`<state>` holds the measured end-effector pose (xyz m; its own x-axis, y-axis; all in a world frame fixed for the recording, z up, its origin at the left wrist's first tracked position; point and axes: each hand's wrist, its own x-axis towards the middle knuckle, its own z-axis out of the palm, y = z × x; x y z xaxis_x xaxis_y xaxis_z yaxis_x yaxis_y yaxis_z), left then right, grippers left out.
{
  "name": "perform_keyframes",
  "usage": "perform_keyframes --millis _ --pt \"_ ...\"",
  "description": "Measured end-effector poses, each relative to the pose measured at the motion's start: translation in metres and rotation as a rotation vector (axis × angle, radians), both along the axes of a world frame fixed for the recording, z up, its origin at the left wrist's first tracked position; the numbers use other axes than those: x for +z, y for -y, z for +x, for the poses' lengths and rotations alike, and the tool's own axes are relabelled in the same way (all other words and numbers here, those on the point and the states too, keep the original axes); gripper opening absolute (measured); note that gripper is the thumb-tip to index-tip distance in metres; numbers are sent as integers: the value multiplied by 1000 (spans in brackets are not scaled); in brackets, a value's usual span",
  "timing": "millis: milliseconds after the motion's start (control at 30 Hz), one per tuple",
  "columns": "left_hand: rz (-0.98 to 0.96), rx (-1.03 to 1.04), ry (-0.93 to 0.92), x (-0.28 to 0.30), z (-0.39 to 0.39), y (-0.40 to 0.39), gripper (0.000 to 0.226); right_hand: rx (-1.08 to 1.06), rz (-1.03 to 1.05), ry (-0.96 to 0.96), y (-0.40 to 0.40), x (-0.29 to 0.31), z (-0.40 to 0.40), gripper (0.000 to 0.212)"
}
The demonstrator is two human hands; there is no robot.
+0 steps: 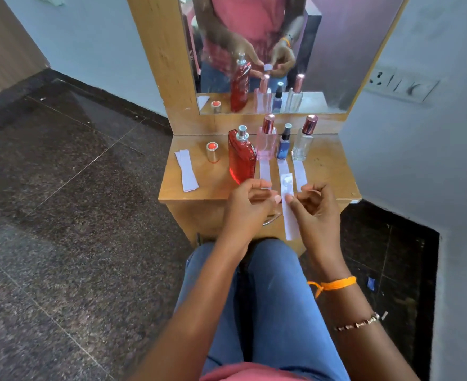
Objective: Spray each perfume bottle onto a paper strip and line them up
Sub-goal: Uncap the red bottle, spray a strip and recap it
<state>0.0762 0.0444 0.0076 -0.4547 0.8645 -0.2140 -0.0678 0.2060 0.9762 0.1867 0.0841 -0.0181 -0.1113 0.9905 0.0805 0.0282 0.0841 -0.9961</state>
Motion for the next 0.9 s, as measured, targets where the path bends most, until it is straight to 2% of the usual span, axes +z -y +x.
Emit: perform_keyframes --millis 167,367,633,767,900 --pt "-34 -108 -17 0 16 -5 14 -218 88 305 -57 -6 25 23" --pt "-77 -191 -51 -5 23 -12 12 -251 135 458 -95 -10 22 10" --pt "-86 -237 -97 -9 27 -17 13 -271 252 697 -105 -21 16 5" --pt "-94 -240 -114 -9 26 -16 14 -313 269 774 -102 -20 13 9" --pt "-113 -223 -123 -10 20 -14 14 -369 213 939 -100 -18 6 17"
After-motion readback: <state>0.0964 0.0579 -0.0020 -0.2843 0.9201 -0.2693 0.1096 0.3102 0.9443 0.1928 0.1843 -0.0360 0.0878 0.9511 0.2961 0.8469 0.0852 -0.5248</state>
